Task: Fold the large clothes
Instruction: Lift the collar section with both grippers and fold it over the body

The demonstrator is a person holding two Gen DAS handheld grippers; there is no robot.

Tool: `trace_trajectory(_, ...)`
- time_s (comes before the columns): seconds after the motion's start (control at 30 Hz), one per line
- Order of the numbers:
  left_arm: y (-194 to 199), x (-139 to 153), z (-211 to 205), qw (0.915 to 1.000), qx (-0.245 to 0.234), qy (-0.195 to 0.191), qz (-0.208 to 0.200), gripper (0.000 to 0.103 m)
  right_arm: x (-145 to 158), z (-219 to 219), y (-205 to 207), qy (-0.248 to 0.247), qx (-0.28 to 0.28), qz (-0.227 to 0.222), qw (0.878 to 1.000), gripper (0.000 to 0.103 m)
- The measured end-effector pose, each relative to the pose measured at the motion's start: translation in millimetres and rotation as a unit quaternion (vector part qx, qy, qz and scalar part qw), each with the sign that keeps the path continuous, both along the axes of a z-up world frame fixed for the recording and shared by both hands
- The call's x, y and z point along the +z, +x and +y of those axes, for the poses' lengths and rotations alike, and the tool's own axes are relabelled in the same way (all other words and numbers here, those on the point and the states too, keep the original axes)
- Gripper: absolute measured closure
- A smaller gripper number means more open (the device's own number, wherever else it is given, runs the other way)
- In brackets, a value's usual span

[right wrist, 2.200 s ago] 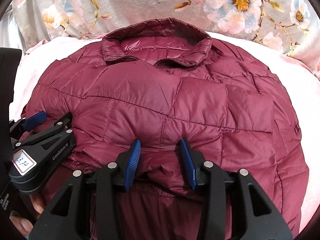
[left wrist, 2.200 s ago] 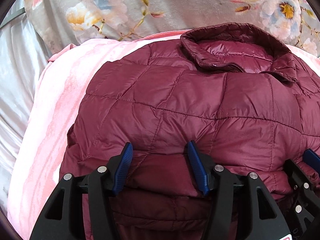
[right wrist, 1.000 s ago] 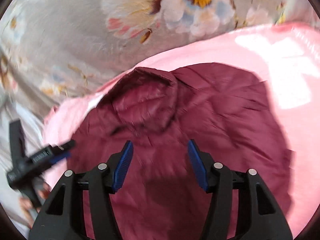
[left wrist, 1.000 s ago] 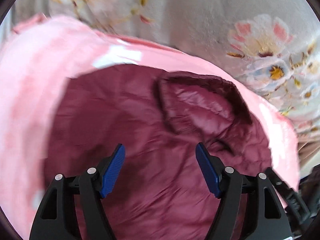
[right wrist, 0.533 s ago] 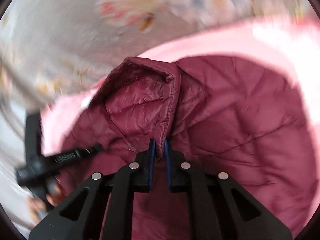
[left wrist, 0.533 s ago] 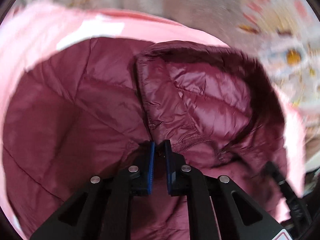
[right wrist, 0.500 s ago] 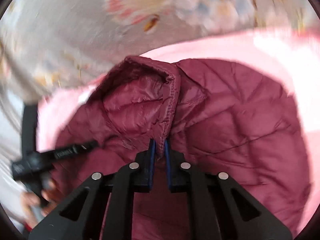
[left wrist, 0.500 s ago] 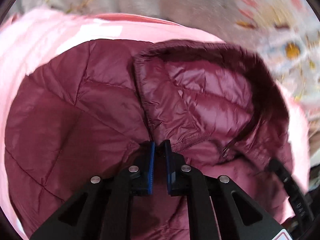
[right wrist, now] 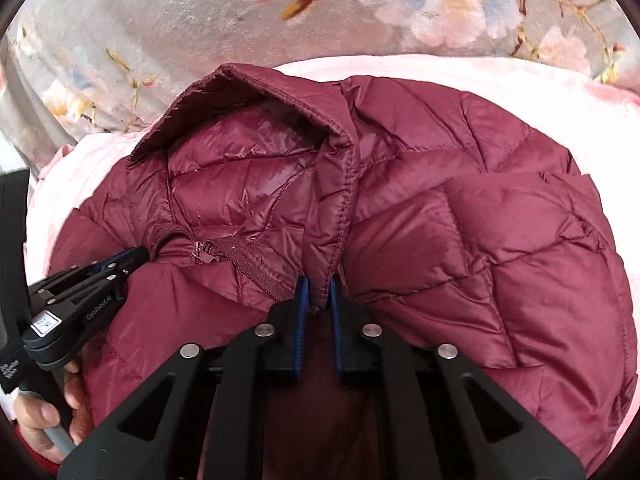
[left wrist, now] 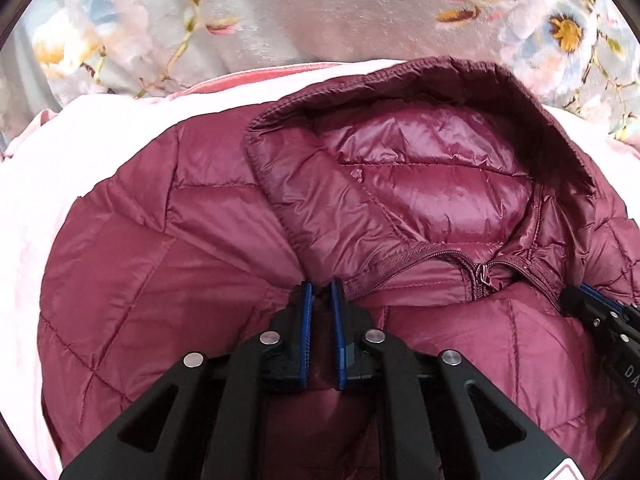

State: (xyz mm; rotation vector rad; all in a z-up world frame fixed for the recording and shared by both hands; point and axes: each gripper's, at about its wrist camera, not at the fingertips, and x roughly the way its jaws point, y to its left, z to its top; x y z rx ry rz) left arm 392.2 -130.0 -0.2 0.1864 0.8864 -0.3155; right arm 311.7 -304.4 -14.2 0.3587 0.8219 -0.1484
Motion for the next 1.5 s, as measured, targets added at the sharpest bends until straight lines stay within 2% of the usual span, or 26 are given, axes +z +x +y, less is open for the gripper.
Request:
trace_trajectory(0.07,-5,12,17,0.9999,-0.004,-0.009,0.005,0.088,11,-5,-13,0.005,-0.009,0.009,1.0,0.092)
trace_trajectory(0.17,0,33,38,0.9999,0.005,-0.017,0.001,0.087,36,-17,-23,-0.001,-0.02,-0.007,1.0,0.089)
trace_trajectory(0.3,34,67,47,0.9986,0.042,-0.027,-0.017,0.086,68,-38,2,0.019,-0.037,-0.04,0.998,0.089)
trace_trajectory(0.43,73,92,41,0.9931,0.072,-0.092,0.007,0.085,92,-52,42,0.051,-0.072,-0.092,0.992,0.089)
trace_trajectory(0.5,96,95,35,0.987,0.086,-0.132,0.03,0.085,92,-57,59,0.086,-0.094,-0.116,0.985,0.088)
trace_trajectory(0.57,108,92,28,0.9838,0.099,-0.145,0.037,0.085,85,-58,73,0.106,-0.102,-0.122,0.982,0.084)
trace_trajectory(0.63,116,81,16,0.9864,0.1,-0.125,0.039,0.085,73,-52,92,0.1,-0.094,-0.097,0.986,0.083)
trace_trajectory(0.7,117,62,6,0.9904,0.083,-0.097,0.053,0.085,61,-44,102,0.071,-0.079,-0.063,0.992,0.083)
trace_trajectory(0.77,111,48,5,0.9936,0.065,-0.072,0.057,0.085,49,-33,100,0.03,-0.055,-0.036,0.997,0.083)
trace_trajectory(0.87,94,31,2,0.9987,0.031,-0.023,0.034,0.085,37,-24,87,-0.028,-0.034,-0.018,0.999,0.086)
trace_trajectory(0.93,88,24,5,0.9994,0.019,-0.014,0.024,0.084,28,-21,85,-0.064,-0.021,-0.015,0.998,0.086)
trace_trajectory(1.07,77,12,5,0.9998,0.013,-0.014,-0.006,0.083,23,-14,85,-0.093,-0.021,-0.024,0.995,0.086)
trace_trajectory(1.2,71,9,0,0.9993,0.014,0.006,-0.034,0.083,23,-8,90,-0.121,-0.025,-0.023,0.992,0.086)
trace_trajectory(1.5,69,9,-10,0.998,0.016,0.036,-0.05,0.083,22,-9,89,-0.122,-0.023,-0.022,0.992,0.085)
